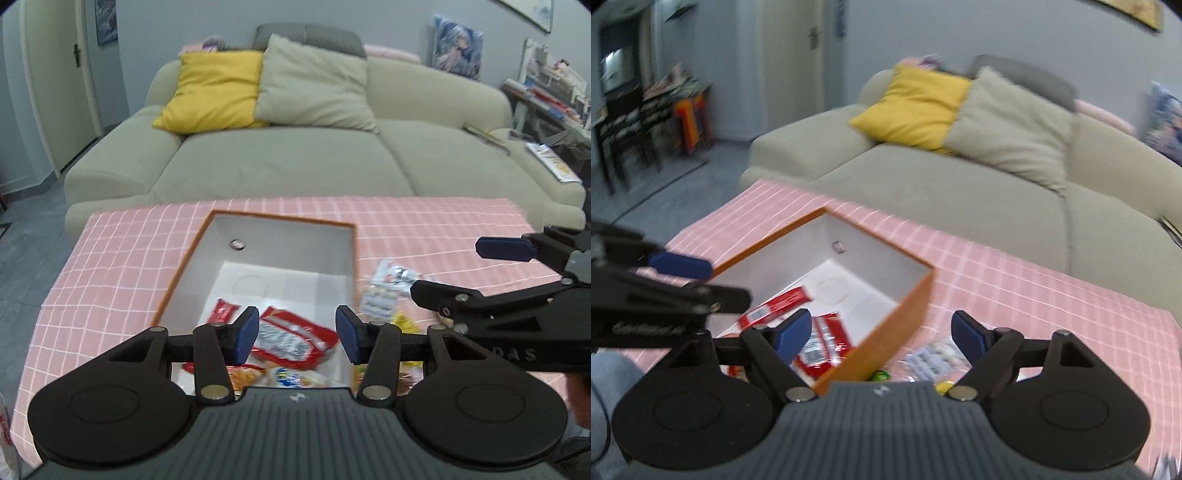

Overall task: Organize snacks
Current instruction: 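Withdraw both open tools from the box toward the remaining snacks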

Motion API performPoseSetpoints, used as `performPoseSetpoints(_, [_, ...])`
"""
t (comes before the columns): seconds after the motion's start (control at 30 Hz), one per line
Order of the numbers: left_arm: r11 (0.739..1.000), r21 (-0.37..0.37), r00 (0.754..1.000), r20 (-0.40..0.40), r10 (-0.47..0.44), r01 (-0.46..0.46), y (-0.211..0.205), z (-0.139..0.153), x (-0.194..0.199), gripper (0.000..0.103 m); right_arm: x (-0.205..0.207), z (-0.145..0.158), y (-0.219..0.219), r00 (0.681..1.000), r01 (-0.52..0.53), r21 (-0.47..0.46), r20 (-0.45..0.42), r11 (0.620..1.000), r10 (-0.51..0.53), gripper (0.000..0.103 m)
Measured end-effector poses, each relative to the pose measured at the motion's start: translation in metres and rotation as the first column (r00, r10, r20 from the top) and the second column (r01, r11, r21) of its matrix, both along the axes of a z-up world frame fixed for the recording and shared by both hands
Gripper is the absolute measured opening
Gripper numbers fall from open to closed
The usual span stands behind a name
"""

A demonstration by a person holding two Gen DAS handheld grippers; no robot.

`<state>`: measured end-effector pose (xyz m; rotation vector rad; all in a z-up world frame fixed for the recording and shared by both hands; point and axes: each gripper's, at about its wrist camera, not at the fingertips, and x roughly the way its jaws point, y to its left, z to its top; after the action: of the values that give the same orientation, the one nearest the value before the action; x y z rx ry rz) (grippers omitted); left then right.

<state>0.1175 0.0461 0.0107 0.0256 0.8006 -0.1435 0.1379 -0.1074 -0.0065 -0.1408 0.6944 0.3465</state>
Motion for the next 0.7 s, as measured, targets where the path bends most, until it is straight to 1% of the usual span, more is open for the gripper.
performPoseSetpoints(0.07, [1.0, -0.014, 1.0, 0.02, -0.016, 0.016, -0.011, 0.001, -0.006, 0.057, -0.01, -0.002, -0.014, 0.999, 0.049, 0.013, 0.02, 0.999, -0.049, 0.08])
performPoseSetpoints(0.17, [1.0, -0.017, 0.999, 0.028, -0.025, 0.025, -0.027, -0.003, -0.013, 0.057, -0.026, -0.008, -0.035, 0.993, 0.109, 0.008, 0.035, 0.994, -0.109, 0.08])
performPoseSetpoints(0.23, [0.999, -0.03, 0.999, 0.021, -0.029, 0.029, -0.036, -0.008, -0.015, 0.057, -0.035, -0.015, -0.047, 0.988, 0.147, -0.01, 0.04, 0.989, -0.147, 0.08])
performPoseSetpoints(0.33, [0.997, -0.064, 0.999, -0.013, -0.048, 0.047, -0.047, -0.021, -0.016, 0.056, -0.049, -0.026, -0.068, 0.981, 0.192, -0.024, 0.041, 0.981, -0.191, 0.08])
performPoseSetpoints(0.37, [0.997, -0.065, 0.999, -0.014, -0.05, 0.049, -0.05, -0.025, -0.018, 0.056, -0.054, -0.03, -0.074, 0.978, 0.205, -0.028, 0.038, 0.978, -0.204, 0.08])
performPoseSetpoints(0.47, [0.998, -0.029, 0.998, -0.005, -0.064, 0.064, -0.067, -0.036, -0.027, 0.056, -0.066, -0.045, -0.09, 0.971, 0.237, -0.034, 0.018, 0.971, -0.237, 0.08])
performPoseSetpoints(0.6, [0.995, -0.044, 0.995, -0.041, -0.095, 0.094, -0.079, -0.056, -0.028, 0.056, -0.075, -0.066, -0.106, 0.962, 0.269, -0.053, -0.027, 0.962, -0.27, 0.08])
performPoseSetpoints(0.7, [0.989, -0.057, 0.989, -0.036, -0.142, 0.14, -0.088, -0.07, -0.035, 0.053, -0.078, -0.079, -0.114, 0.959, 0.278, -0.035, -0.05, 0.96, -0.28, 0.078])
